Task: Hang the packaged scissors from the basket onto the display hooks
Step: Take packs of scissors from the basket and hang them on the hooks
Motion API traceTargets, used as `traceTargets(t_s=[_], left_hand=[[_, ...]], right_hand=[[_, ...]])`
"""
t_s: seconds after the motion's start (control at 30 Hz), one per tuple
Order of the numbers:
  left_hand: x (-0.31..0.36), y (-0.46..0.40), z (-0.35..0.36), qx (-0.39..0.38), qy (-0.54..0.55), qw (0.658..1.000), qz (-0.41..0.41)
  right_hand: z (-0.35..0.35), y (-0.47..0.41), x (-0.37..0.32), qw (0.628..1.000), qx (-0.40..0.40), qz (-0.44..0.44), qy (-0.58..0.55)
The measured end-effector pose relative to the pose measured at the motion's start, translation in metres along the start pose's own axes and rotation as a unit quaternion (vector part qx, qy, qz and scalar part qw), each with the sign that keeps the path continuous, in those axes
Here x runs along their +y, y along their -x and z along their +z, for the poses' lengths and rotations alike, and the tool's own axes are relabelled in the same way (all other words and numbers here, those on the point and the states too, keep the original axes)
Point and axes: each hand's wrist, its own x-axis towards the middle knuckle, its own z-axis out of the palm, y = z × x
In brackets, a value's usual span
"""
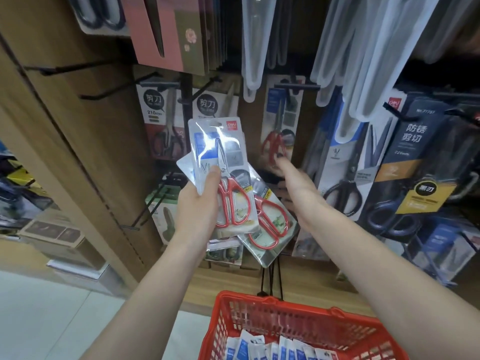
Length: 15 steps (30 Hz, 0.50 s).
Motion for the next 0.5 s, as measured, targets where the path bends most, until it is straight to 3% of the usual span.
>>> traceTargets(t_s=[0.33,0.5], left_hand=[[-0.001,-0.002,0.007,0.008,0.015,0.999,-0.046],[-0.001,0.000,0.005,-0.008,0.031,0.999,-0.041]], right_hand=[[-0.002,0.047,0.013,0.979,-0.054,-0.121,0.152],[-0.004,0.049,0.015,0.980,-0.078,-0.144,0.112]])
